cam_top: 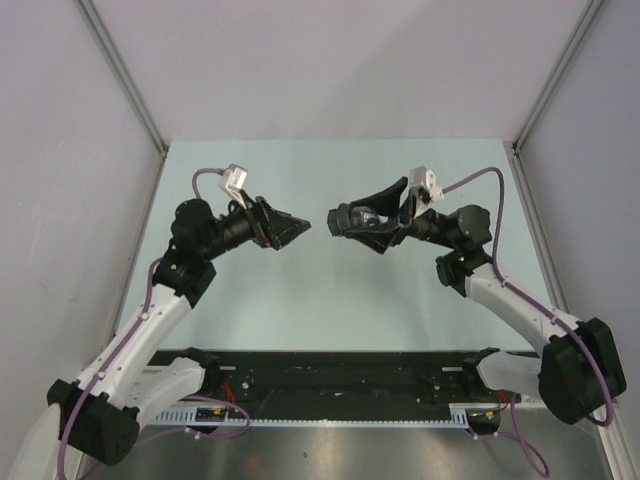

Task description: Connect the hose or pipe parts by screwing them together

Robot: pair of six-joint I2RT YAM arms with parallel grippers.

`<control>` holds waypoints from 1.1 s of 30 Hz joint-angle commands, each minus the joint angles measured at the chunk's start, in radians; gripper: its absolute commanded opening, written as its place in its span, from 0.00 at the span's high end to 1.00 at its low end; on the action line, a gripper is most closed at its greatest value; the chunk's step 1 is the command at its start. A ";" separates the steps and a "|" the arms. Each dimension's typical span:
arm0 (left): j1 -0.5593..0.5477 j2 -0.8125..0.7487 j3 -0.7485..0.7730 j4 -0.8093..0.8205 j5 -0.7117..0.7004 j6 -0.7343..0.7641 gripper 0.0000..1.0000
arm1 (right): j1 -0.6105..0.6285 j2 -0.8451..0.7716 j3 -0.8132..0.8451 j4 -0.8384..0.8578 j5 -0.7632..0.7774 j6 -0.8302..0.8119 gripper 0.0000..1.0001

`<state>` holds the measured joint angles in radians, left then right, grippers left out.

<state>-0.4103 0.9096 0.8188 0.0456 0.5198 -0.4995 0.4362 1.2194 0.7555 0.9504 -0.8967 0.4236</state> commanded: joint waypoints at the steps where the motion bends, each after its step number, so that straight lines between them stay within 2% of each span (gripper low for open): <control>1: 0.056 0.048 0.016 0.080 0.313 -0.479 0.10 | 0.113 -0.118 0.038 -0.247 0.109 -0.572 1.00; 3: 0.056 0.057 -0.004 0.187 0.361 -0.618 0.09 | 0.177 -0.136 0.036 -0.288 0.183 -0.652 1.00; 6: 0.056 0.066 -0.033 0.278 0.390 -0.721 0.12 | 0.213 -0.150 0.022 -0.276 0.205 -0.678 1.00; 14: 0.057 0.066 -0.066 0.375 0.414 -0.823 0.25 | 0.246 -0.153 0.011 -0.249 0.231 -0.695 1.00; 19: 0.057 0.080 -0.070 0.395 0.408 -0.830 0.34 | 0.249 -0.150 0.011 -0.226 0.226 -0.675 1.00; 27: 0.056 0.098 -0.081 0.415 0.387 -0.760 0.37 | 0.266 -0.141 0.010 -0.211 0.214 -0.646 1.00; 33: 0.056 0.092 -0.076 0.433 0.373 -0.734 0.49 | 0.274 -0.132 -0.001 -0.176 0.214 -0.614 1.00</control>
<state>-0.3534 1.0122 0.7361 0.4229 0.8967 -1.2686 0.7006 1.0870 0.7544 0.6796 -0.6956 -0.2203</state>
